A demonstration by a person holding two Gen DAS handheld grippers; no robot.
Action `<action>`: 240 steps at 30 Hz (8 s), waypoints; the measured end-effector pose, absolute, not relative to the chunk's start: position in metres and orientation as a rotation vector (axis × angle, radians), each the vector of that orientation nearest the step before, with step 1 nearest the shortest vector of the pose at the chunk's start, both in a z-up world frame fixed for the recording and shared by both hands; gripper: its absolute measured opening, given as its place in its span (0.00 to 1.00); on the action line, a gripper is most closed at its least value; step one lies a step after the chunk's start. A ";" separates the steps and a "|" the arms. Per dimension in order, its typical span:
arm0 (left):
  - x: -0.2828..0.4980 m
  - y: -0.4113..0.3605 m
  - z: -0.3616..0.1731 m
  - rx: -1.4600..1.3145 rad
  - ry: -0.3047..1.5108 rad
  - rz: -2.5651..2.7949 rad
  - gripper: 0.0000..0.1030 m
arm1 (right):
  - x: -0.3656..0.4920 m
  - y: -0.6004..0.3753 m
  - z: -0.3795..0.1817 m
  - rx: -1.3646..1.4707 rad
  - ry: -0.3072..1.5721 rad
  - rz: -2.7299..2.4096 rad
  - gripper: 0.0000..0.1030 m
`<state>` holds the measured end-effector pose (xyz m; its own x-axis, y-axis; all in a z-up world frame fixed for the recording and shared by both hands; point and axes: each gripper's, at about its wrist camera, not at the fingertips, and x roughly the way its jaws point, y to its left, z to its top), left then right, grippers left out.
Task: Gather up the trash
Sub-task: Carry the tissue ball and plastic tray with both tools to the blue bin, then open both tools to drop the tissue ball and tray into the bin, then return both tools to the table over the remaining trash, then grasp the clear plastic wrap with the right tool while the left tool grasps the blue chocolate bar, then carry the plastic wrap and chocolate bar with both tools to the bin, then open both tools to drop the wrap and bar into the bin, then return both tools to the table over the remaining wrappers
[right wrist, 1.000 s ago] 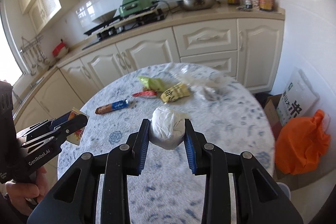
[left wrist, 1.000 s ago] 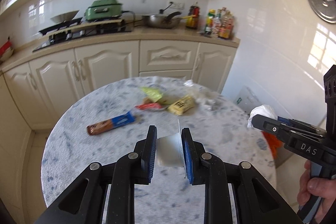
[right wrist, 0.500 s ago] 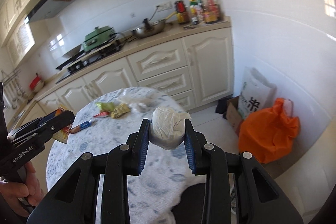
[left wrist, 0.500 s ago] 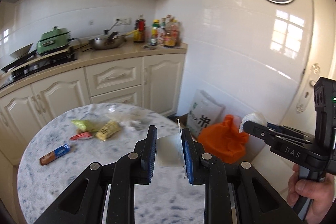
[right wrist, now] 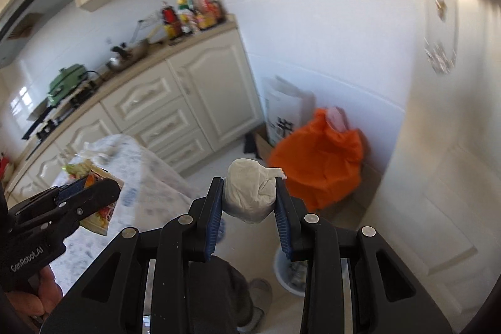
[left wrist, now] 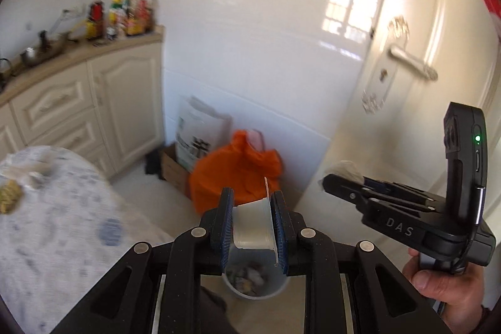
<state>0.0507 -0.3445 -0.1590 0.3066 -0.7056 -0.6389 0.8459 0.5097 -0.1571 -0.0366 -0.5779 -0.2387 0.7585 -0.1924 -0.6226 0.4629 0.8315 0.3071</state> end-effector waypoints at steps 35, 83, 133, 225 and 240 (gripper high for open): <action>0.078 -0.403 -0.196 0.252 0.773 -0.933 0.99 | -0.035 -0.635 -0.317 0.714 0.716 -0.512 1.00; 0.080 0.072 -0.072 -0.041 0.511 -0.158 0.99 | 0.166 -0.226 -0.122 0.119 0.541 0.171 1.00; 0.311 -0.019 -0.226 -0.009 0.921 -0.436 0.14 | 0.283 -0.350 -0.267 0.430 0.864 0.172 0.19; 0.123 -0.371 -0.171 0.221 0.757 -0.870 0.99 | 0.010 -0.599 -0.280 0.747 0.709 -0.469 1.00; 0.119 -0.187 -0.104 0.062 0.648 -0.662 0.99 | 0.076 -0.489 -0.189 0.497 0.621 -0.259 1.00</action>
